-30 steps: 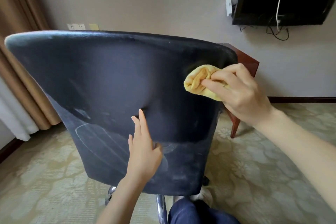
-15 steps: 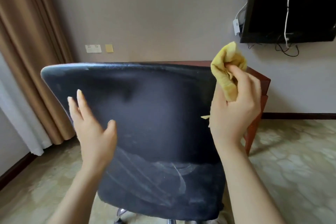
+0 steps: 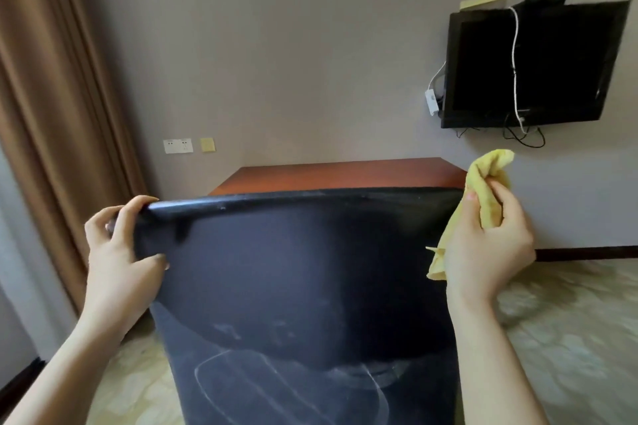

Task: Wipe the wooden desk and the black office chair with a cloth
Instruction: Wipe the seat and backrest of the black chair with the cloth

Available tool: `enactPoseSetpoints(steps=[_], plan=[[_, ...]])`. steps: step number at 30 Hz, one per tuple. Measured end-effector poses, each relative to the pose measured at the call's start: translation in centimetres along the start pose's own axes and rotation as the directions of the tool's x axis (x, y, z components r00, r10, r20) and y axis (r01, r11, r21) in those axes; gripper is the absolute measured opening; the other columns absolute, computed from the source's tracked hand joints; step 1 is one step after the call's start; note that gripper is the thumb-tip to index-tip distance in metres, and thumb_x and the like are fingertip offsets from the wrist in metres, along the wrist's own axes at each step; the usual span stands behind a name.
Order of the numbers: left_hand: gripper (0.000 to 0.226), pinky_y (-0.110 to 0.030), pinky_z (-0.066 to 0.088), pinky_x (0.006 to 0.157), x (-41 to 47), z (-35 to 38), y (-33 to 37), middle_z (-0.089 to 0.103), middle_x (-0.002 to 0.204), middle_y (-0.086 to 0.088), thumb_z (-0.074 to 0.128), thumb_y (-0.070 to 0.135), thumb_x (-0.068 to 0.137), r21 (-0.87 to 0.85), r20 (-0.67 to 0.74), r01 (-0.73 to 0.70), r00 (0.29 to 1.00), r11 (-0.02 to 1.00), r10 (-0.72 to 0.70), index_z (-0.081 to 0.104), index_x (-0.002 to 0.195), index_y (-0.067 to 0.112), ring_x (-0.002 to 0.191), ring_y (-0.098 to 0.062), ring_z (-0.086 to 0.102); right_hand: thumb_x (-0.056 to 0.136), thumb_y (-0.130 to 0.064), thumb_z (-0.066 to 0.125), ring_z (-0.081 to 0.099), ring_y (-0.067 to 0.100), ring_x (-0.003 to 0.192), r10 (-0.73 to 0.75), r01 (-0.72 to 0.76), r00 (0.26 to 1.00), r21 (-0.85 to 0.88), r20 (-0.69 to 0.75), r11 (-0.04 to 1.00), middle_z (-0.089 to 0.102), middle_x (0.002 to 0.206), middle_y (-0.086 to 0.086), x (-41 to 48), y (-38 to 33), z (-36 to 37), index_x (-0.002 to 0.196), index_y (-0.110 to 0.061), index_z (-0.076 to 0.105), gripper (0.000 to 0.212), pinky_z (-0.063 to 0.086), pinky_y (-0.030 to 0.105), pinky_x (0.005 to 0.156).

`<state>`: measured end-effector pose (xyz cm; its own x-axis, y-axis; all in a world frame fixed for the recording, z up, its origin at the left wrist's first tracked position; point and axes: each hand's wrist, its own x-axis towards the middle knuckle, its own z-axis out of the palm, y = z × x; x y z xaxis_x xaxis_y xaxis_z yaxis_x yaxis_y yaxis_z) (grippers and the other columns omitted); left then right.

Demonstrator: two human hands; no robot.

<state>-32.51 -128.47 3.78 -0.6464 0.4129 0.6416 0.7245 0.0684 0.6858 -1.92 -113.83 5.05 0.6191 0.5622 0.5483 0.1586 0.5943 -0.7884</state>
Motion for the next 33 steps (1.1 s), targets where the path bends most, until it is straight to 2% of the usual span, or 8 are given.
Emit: enactPoseSetpoints(steps=[7,13,17,20,24,27,30,33], plan=[[0.077,-0.035,0.027,0.104,-3.3,0.5,2.9,0.030,0.134,-0.002,0.056,0.001,0.062,0.070,-0.023,-0.056,0.998,0.996,0.058,0.049,0.132,0.032,0.121,-0.026,0.028,0.087,-0.009,0.065,0.057,0.012,0.089,-0.129,0.125,0.981,0.036,0.141,0.991,0.062,0.100,0.007,-3.5,-2.3,1.9,0.109,-0.006,0.068,0.022,0.036,-0.001,0.078],[0.096,-0.022,0.011,0.104,-6.9,1.7,5.5,0.028,0.141,-0.004,0.058,-0.018,0.063,0.066,-0.035,-0.138,0.989,0.988,0.141,0.039,0.141,0.035,0.126,-0.024,0.022,0.084,-0.003,0.066,0.061,0.024,0.093,-0.297,0.265,0.936,0.178,0.187,0.948,0.062,0.100,0.007,-7.3,-3.7,4.3,0.106,-0.006,0.068,0.022,0.051,0.032,0.081],[0.105,-0.032,0.015,0.116,-9.6,2.6,5.7,0.022,0.152,0.011,0.052,-0.024,0.065,-0.121,-0.037,-0.169,0.985,0.978,0.166,0.021,0.145,0.037,0.140,-0.009,0.015,0.085,-0.006,0.057,0.051,0.018,0.096,-0.503,0.434,0.841,0.305,0.199,0.848,0.058,0.106,0.004,-11.1,-2.9,5.5,0.107,-0.005,0.068,0.025,0.046,0.025,0.086],[0.106,-0.024,0.013,0.118,-11.4,3.6,4.9,0.009,0.154,0.024,0.048,-0.025,0.073,-0.285,-0.036,-0.119,0.993,0.951,0.114,0.009,0.144,0.044,0.142,0.006,0.007,0.087,-0.004,0.057,0.046,0.019,0.093,-0.699,0.575,0.672,0.422,0.245,0.701,0.048,0.109,-0.002,-13.0,-0.8,5.9,0.111,-0.011,0.064,0.026,0.042,0.021,0.090],[0.101,-0.023,0.012,0.118,-13.3,5.0,2.2,0.007,0.156,0.021,0.041,-0.027,0.078,-0.420,0.034,0.088,0.996,0.903,-0.081,0.006,0.144,0.041,0.141,0.008,0.007,0.092,-0.004,0.053,0.046,0.018,0.089,-0.883,0.734,0.309,0.502,0.354,0.458,0.052,0.109,-0.004,-15.9,2.8,6.0,0.110,-0.017,0.068,0.027,0.050,0.026,0.080],[0.098,-0.031,0.019,0.118,-14.6,5.5,-0.2,0.010,0.155,0.016,0.037,-0.028,0.080,-0.434,0.149,0.282,0.959,0.856,-0.240,0.005,0.143,0.038,0.141,0.003,0.015,0.094,-0.004,0.050,0.048,0.016,0.090,-0.925,0.767,0.085,0.569,0.370,0.298,0.069,0.100,-0.001,-17.6,5.4,5.9,0.101,-0.014,0.074,0.027,0.053,0.029,0.076],[0.096,-0.013,0.030,0.103,-15.1,5.6,-1.4,0.018,0.155,0.009,0.042,-0.025,0.081,-0.371,0.246,0.380,0.920,0.847,-0.305,0.006,0.147,0.035,0.134,0.008,0.028,0.091,-0.007,0.056,0.055,0.014,0.089,-0.930,0.769,-0.126,0.626,0.346,0.129,0.071,0.093,-0.003,-17.2,7.8,5.5,0.093,-0.016,0.075,0.021,0.051,0.027,0.074],[0.101,-0.031,0.026,0.114,-15.6,5.8,-2.9,0.012,0.158,0.008,0.049,-0.019,0.081,-0.318,0.284,0.416,0.899,0.852,-0.333,-0.003,0.141,0.043,0.144,-0.009,0.018,0.087,-0.008,0.062,0.063,0.011,0.079,-0.881,0.713,-0.314,0.701,0.353,0.027,0.068,0.083,-0.007,-16.8,10.6,5.0,0.079,-0.018,0.073,0.017,0.051,0.025,0.070]])
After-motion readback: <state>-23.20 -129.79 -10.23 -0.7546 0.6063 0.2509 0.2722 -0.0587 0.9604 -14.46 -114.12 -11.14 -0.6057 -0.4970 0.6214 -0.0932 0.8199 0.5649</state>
